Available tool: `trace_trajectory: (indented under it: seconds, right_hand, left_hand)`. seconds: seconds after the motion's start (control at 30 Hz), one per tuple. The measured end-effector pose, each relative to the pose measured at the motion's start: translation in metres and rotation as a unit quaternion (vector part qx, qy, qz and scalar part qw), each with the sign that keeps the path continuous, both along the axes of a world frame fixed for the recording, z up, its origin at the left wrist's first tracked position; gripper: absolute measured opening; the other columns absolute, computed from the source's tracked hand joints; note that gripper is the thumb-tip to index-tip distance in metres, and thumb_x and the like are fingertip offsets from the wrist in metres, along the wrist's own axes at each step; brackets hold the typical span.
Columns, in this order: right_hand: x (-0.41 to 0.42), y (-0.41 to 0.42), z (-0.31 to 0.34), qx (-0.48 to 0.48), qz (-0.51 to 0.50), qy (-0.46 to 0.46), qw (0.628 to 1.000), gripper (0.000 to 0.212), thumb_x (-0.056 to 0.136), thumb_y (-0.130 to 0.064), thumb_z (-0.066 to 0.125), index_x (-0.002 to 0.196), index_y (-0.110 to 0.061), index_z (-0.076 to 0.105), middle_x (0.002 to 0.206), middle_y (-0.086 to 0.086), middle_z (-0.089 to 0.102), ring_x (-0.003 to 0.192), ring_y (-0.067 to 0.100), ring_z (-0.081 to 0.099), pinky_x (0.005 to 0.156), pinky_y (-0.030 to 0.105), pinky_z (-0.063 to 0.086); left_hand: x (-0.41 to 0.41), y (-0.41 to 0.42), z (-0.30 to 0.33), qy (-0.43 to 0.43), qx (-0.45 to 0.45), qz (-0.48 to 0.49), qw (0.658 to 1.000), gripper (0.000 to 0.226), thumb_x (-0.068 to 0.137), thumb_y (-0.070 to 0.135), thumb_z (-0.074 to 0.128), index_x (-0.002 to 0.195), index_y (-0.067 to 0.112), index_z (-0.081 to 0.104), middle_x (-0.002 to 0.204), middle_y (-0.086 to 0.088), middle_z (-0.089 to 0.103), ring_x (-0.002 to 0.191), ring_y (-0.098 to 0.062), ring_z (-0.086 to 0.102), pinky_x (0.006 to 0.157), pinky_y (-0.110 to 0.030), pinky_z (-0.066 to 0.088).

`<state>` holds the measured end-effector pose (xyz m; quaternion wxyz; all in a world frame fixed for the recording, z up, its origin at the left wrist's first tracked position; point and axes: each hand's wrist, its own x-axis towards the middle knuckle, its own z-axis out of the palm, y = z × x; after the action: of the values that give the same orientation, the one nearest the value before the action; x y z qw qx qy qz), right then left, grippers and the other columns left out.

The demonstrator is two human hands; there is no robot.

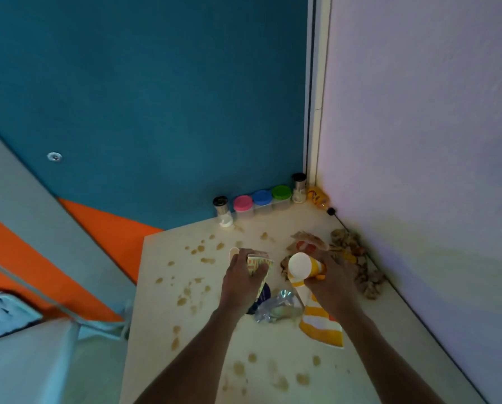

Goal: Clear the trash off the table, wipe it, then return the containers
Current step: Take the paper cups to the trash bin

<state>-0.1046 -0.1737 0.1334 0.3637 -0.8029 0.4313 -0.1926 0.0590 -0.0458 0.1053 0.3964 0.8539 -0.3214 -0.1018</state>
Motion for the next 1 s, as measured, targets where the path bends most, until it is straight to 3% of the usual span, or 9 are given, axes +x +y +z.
trace_trajectory:
  seconds: [0.13,0.27,0.5,0.63,0.73,0.9,1.0]
  right_hand:
    - [-0.016,0.024,-0.003,0.002,0.002,0.012,1.000,0.053,0.076,-0.013,0.075,0.126,-0.012,0.057,0.135,0.017,0.048,0.114,0.036,0.054,0.074,0.028,0.038]
    - [-0.030,0.048,-0.005,-0.001,0.006,0.028,1.000,0.057,0.076,-0.014,0.076,0.129,-0.012,0.056,0.145,0.022,0.041,0.115,0.040,0.056,0.079,0.037,0.047]
    - [-0.056,0.110,0.002,0.023,0.012,-0.003,1.000,0.046,0.077,-0.020,0.074,0.120,-0.016,0.061,0.111,0.007,0.049,0.096,0.037,0.061,0.076,0.036,0.046]
    - [-0.066,0.161,0.002,0.017,0.032,-0.034,0.999,0.051,0.072,-0.020,0.077,0.121,-0.024,0.063,0.108,0.003,0.051,0.098,0.034,0.061,0.081,0.038,0.051]
    - [-0.063,0.191,0.001,0.013,0.052,-0.061,0.997,0.048,0.069,-0.024,0.077,0.115,-0.027,0.066,0.117,0.003,0.058,0.102,0.027,0.060,0.085,0.036,0.051]
    - [-0.044,0.246,-0.003,0.043,0.084,-0.063,0.994,0.043,0.066,-0.036,0.074,0.105,-0.020,0.066,0.103,0.007,0.063,0.081,0.024,0.063,0.069,0.031,0.050]
    - [-0.026,0.282,-0.002,0.051,0.109,-0.064,0.991,0.044,0.071,-0.021,0.080,0.113,-0.015,0.066,0.105,0.006,0.055,0.079,0.019,0.054,0.068,0.025,0.040]
  left_hand:
    - [-0.012,0.018,0.001,-0.012,-0.001,0.004,1.000,0.041,0.088,0.056,0.062,0.119,0.030,0.055,0.114,0.004,0.065,0.097,-0.019,0.066,0.082,-0.042,0.057]
    - [-0.030,0.047,-0.001,-0.011,0.001,0.002,1.000,0.037,0.090,0.052,0.062,0.118,0.030,0.055,0.113,0.005,0.065,0.097,-0.018,0.066,0.081,-0.039,0.056]
    - [-0.067,0.114,0.003,-0.021,-0.016,0.029,0.999,0.036,0.093,0.051,0.062,0.120,0.028,0.054,0.116,0.007,0.063,0.101,-0.017,0.064,0.082,-0.037,0.053]
    - [-0.092,0.169,0.005,-0.013,-0.045,0.053,0.997,0.042,0.092,0.054,0.063,0.124,0.028,0.054,0.119,0.008,0.063,0.102,-0.013,0.063,0.086,-0.038,0.054]
    - [-0.105,0.207,0.010,-0.009,-0.069,0.070,0.995,0.040,0.091,0.057,0.062,0.122,0.032,0.054,0.118,0.013,0.064,0.104,-0.009,0.063,0.088,-0.040,0.055]
    - [-0.112,0.278,0.011,-0.001,-0.106,0.076,0.991,0.036,0.090,0.056,0.062,0.118,0.034,0.059,0.118,0.019,0.065,0.107,-0.003,0.065,0.089,-0.040,0.056]
    - [-0.106,0.322,0.008,0.004,-0.129,0.115,0.985,0.033,0.089,0.053,0.065,0.115,0.035,0.059,0.114,0.016,0.068,0.103,-0.002,0.066,0.087,-0.036,0.056]
